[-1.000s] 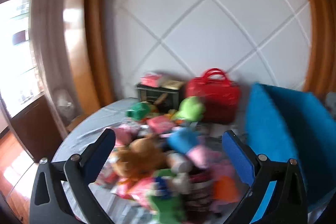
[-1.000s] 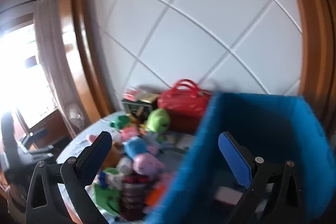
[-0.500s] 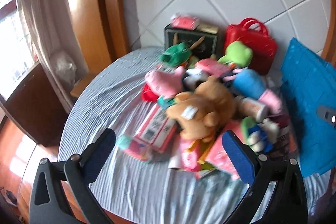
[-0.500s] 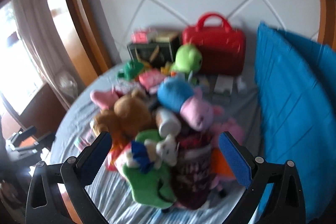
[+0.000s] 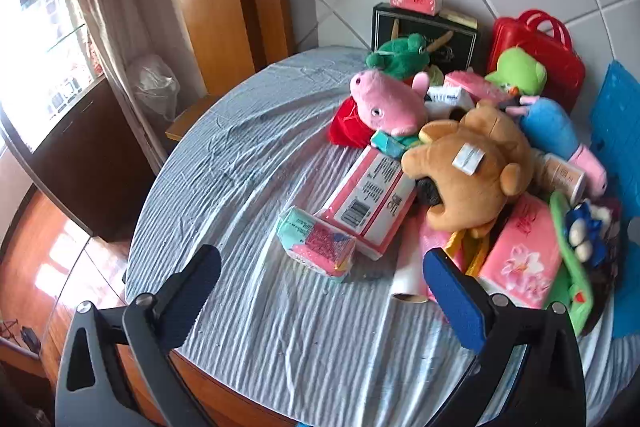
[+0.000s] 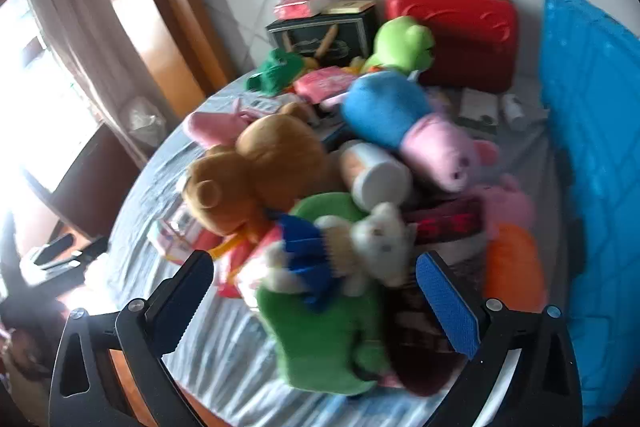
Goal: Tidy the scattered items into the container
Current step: 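Move both grippers back from the crate to the pile, then grasp the teal-pink tissue pack with the left gripper while the right grasps the white paper roll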
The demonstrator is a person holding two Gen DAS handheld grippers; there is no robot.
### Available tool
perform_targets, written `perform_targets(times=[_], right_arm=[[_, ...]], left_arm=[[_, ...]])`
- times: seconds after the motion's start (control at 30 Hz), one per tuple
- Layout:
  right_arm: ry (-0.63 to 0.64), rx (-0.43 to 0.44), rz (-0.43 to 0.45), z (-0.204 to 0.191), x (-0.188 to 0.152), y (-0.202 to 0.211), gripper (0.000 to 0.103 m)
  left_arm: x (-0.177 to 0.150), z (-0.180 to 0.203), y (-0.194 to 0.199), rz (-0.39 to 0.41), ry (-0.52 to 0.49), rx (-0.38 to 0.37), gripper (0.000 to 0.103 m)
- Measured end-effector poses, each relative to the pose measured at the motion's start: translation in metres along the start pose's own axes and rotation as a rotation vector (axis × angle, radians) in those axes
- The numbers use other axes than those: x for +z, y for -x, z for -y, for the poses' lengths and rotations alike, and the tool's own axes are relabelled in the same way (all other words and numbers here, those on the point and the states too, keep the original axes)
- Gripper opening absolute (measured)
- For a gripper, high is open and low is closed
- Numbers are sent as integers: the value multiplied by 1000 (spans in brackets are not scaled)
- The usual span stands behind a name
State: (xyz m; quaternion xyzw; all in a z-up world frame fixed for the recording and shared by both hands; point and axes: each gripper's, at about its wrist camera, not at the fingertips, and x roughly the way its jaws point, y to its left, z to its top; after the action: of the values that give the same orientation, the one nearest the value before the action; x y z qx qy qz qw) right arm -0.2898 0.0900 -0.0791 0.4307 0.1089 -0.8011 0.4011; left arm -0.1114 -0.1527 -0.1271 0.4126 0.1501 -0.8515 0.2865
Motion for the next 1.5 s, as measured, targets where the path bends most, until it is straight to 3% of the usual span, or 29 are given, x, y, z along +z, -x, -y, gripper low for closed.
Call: perform_targets(times=[0.2,0.3,0.47,0.6,0.73,0.87,1.0,1.13,1.27,1.5], right_arm=[[-2,-57,11,-40,-1,-17,100],[-45,-104,11,-58,-7,-31,92],[-176,-166,-9,-94,-39,-59,84],[-257,-174,-80,-119,-71,-89,80],[-289,-173,-136,-133,-92,-124,66],[-338,-180,-159,-134,-106,-169,63],[-350,-200,-111,-136,-104,-192,63],[-353,-223,-84,-135,-98,-210,61],[-299,-249,-60,-143,-94,-220,46],[-209,-304,-51,-155,-96,-225,48]], left_arm=[[5,-11,-60,-65,-97,-72,103],[3,-16,-98,-105,-169,-120,103],[-4,-28,-146,-153,-250,-221,103],[-9,-23,-158,-164,-317,-299,103],[-21,-18,-163,-158,-372,-301,103],[-26,-17,-175,-145,-385,-284,86],[-23,-25,-183,-139,-356,-326,86],[-22,-27,-186,-104,-368,-293,85],[-23,-30,-193,-105,-349,-309,84],[-26,-35,-208,-116,-320,-324,84]])
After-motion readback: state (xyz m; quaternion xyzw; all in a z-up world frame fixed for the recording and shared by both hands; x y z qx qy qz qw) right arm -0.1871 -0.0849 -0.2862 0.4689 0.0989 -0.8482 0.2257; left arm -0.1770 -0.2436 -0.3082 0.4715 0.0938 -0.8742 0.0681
